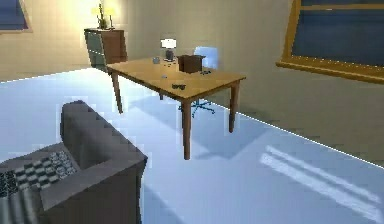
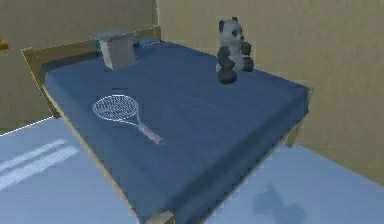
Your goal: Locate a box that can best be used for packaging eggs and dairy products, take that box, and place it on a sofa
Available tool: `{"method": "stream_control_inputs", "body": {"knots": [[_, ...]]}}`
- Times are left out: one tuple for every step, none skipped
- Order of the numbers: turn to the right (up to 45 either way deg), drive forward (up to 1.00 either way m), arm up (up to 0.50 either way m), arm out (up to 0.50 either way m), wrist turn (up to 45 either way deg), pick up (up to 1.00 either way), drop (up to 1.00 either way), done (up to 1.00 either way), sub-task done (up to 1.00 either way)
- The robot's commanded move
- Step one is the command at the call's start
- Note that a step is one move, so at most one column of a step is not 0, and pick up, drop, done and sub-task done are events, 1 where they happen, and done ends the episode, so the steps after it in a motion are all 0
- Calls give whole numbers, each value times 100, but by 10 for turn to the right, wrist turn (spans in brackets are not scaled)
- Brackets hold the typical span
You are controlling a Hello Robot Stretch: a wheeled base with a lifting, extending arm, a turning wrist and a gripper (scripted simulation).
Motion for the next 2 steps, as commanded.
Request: {"method": "stream_control_inputs", "body": {"knots": [[0, 25, 0, 0, 0, 0, 0, 0, 0], [450, 0, 0, 0, 0, 0, 0, 0, 0]]}}
